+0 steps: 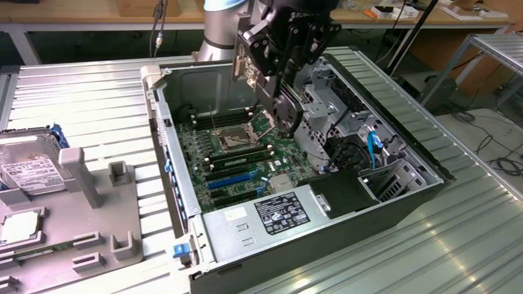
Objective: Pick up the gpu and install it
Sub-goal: 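Insert the gpu into the slot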
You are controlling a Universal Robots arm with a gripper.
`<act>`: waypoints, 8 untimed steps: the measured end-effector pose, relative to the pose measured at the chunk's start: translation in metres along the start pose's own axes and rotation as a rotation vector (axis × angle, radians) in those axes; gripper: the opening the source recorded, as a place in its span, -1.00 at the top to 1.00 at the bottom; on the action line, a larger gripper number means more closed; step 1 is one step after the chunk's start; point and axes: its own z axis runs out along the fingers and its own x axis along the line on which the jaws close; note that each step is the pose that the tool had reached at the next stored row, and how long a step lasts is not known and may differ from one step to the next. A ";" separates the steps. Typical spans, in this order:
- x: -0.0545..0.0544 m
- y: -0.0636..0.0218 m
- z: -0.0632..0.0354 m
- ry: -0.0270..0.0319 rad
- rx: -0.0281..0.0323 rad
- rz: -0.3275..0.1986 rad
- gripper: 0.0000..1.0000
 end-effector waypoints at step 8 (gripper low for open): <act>0.000 0.0000 0.0005 0.0086 -0.0121 -0.224 0.47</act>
